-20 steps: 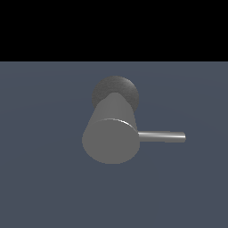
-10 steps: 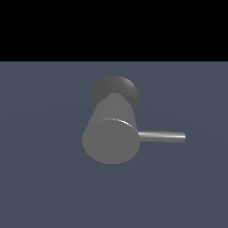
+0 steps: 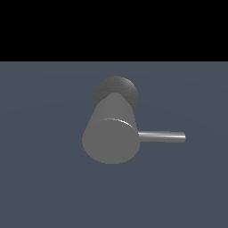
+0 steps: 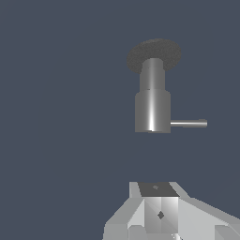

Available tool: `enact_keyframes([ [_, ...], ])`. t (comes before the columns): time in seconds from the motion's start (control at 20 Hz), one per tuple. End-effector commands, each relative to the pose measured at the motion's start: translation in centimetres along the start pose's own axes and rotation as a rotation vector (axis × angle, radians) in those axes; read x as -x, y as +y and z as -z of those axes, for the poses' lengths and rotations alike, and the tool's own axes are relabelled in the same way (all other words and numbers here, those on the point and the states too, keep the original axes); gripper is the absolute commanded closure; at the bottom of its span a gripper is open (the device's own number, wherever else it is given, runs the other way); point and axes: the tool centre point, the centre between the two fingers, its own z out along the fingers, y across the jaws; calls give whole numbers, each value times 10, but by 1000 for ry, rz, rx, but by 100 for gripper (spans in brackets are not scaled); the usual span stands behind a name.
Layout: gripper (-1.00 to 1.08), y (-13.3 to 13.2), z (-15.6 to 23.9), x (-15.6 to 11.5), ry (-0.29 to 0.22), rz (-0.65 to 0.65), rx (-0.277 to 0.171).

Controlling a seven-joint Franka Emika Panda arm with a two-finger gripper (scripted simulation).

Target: Turn on the faucet by rotating a designated handle.

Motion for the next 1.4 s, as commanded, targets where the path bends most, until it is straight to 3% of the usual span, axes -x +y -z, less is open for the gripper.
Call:
enact_keyframes([
  [0.0,108,2,7,-4,44,1,-91],
  [0.7,108,41,62,-26,334,-47,-649],
  [1.35,108,124,94,-45,598,-210,-1134],
])
